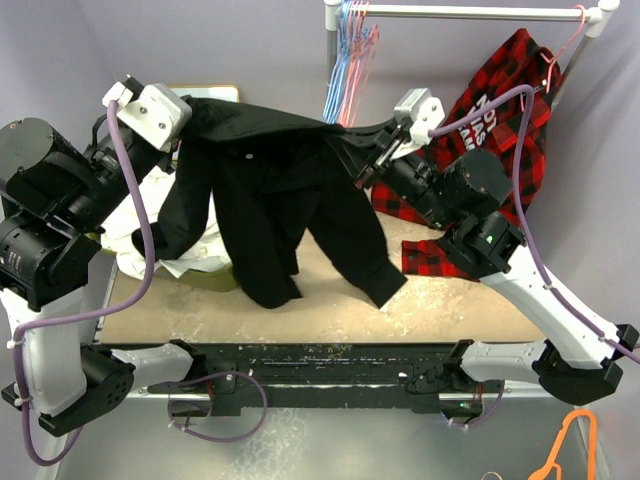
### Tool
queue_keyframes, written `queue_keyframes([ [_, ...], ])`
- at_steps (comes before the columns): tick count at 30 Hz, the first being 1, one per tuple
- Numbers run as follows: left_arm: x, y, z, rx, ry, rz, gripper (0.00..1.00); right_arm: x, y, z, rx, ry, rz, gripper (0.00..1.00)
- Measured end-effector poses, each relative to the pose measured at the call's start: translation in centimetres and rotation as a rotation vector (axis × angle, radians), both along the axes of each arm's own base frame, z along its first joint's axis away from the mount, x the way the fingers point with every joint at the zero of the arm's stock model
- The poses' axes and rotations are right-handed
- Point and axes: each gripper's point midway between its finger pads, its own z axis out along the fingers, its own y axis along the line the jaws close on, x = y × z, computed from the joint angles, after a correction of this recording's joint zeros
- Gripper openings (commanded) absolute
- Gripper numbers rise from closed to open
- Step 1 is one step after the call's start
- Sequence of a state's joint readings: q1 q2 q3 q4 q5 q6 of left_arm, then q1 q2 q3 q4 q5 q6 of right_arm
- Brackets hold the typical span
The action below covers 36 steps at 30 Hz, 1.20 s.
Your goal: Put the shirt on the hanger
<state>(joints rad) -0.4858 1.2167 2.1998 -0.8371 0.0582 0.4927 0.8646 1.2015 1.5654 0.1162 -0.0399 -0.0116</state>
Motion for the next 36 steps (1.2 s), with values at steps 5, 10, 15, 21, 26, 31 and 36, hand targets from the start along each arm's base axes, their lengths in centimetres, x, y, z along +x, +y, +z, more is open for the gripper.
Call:
queue_keyframes([
  [5, 0.8, -1.9, -8.3, 0.106, 0.196, -0.076, 0.0, -0.1, -0.5, -8.6, -0.114, 0.115, -0.017, 0.0],
  [10, -2.6, -5.6, -27.6, 0.314, 0.735, -0.37, 0.0, -2.3, 0.2, -25.1, -0.29, 0.36, 0.103, 0.0],
  [15, -7.4, -6.1, -38.4, 0.398, 1.172, -0.555, 0.0, -8.6, 0.1, -39.9, -0.397, 0.681, 0.337, 0.0],
  [21, -9.9, -6.3, -36.3, 0.373, 1.097, -0.661, 0.0, -11.8, 0.7, -38.7, -0.279, 0.684, 0.512, 0.76],
  [26, -10.8, -6.0, -35.8, 0.377, 1.08, -0.686, 0.0, -10.9, 1.4, -36.9, -0.231, 0.628, 0.506, 0.92],
  [31, -10.9, -5.8, -35.7, 0.382, 1.068, -0.68, 0.0, -9.6, 1.5, -37.2, -0.228, 0.62, 0.449, 0.88],
  [36, -11.0, -5.7, -35.5, 0.384, 1.054, -0.673, 0.0, -10.1, 2.7, -36.6, -0.222, 0.607, 0.525, 0.87],
])
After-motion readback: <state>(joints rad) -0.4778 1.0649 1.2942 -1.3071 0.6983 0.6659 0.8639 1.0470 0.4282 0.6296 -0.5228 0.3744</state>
